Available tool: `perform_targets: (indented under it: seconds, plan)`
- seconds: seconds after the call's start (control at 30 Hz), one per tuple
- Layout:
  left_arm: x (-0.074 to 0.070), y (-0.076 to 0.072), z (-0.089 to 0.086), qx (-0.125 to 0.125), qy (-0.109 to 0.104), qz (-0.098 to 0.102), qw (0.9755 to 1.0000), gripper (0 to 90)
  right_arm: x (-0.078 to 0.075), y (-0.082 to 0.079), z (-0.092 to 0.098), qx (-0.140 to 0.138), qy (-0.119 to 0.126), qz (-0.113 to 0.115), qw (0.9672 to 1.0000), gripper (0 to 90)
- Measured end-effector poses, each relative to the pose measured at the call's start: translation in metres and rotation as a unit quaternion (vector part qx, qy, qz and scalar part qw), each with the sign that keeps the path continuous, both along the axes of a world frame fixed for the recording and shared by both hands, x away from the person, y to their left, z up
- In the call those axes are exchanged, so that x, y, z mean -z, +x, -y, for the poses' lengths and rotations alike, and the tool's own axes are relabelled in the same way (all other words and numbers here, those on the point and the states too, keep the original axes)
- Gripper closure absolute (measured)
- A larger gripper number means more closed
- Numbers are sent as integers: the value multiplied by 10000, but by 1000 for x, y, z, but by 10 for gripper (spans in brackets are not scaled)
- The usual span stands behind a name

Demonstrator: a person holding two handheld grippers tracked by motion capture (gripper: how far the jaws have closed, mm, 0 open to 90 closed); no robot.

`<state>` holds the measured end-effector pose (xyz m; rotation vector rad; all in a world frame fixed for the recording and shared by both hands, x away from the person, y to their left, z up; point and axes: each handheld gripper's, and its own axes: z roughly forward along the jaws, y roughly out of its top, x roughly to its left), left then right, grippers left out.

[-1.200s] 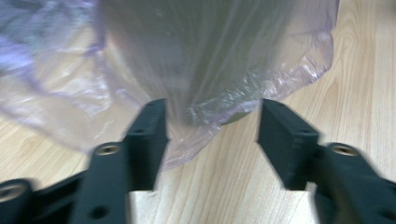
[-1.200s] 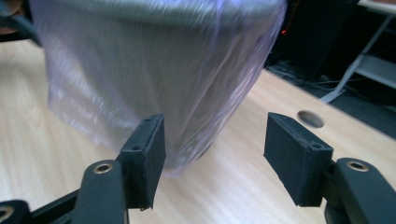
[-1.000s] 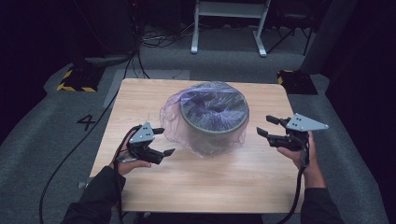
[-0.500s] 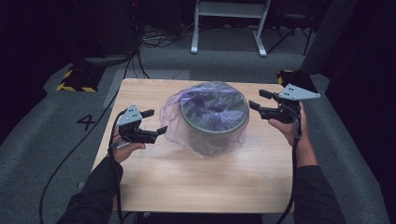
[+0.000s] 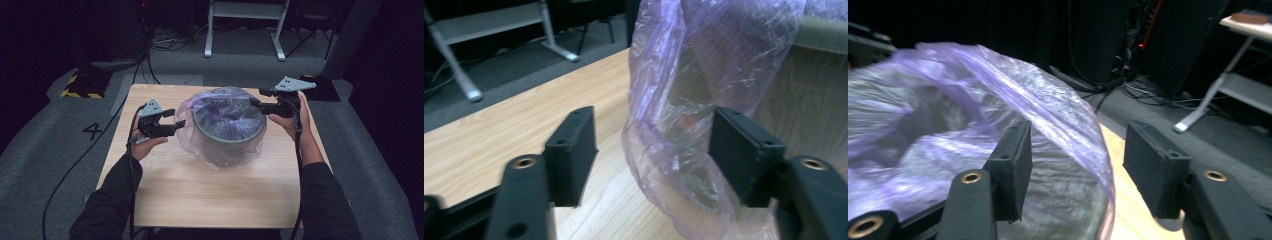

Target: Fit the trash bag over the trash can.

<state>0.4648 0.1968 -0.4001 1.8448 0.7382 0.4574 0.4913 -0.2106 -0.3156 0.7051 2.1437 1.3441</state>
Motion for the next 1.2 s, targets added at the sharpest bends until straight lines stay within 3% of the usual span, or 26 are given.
perform_targets:
  seconds: [0.07, 0.23, 0.53, 0.63, 0.83, 0.93, 1.2]
  plan:
    - [0, 4, 3, 73, 18, -41, 10000, 424, 1, 4, -4, 58, -202, 27, 9998, 477]
    - [0, 11, 6, 61, -80, -131, 9999, 495, 1, 10, -10, -28, -247, -49, 9997, 587]
    - [4, 17, 14, 72, 144, -144, 9998, 616, 6, 20, -19, -18, -367, -109, 9993, 685]
    - [4, 18, 17, 3, 169, -114, 9998, 608, 6, 22, -20, 43, -330, -118, 9994, 694]
    - [3, 18, 25, 104, 253, -76, 9996, 657, 7, 28, -20, 166, -267, -78, 9995, 829]
    - [4, 19, 30, 145, 339, -78, 9993, 704, 8, 31, -20, 280, -260, -117, 9992, 864]
    - [4, 28, 36, 316, 364, -108, 9988, 862, 12, 39, -13, 647, 86, -276, 9975, 900]
